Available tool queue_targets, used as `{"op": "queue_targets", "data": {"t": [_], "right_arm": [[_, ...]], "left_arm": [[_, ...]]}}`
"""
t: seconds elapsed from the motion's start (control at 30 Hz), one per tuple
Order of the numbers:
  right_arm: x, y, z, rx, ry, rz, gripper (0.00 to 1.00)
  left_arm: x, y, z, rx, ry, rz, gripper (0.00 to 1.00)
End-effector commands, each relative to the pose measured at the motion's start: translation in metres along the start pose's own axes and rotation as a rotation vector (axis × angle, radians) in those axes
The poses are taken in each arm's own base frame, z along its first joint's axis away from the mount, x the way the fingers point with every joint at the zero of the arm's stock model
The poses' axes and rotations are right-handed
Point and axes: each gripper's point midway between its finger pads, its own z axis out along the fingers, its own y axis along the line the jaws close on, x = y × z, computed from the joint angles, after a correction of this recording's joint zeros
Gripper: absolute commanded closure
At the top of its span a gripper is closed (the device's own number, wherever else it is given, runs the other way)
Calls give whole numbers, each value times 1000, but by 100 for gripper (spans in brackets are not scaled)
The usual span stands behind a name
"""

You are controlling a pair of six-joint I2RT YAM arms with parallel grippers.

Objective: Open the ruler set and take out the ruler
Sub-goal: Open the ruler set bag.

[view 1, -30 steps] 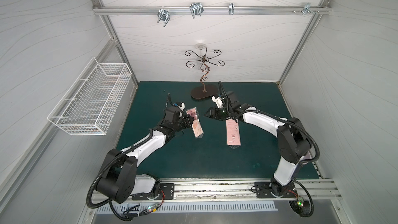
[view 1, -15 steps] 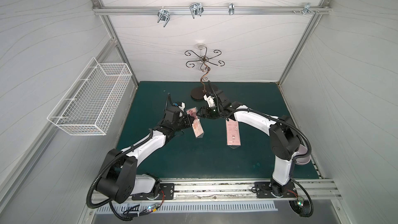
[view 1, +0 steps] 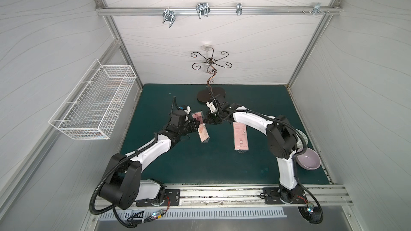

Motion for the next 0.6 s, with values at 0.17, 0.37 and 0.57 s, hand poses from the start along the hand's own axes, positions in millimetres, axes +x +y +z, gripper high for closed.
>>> {"op": "queue_targets", "data": {"t": [0.17, 0.37, 0.57], "right_arm": [[25, -28, 22, 113, 94, 78, 100], [33, -68, 37, 278, 111, 5, 100], [37, -98, 42, 431, 131, -99, 100]], "left_arm": [[-33, -8, -6, -54, -153, 55, 100], [-33, 16, -5, -202, -148, 41, 100], [-20, 35, -4, -292, -93, 54, 100]]}}
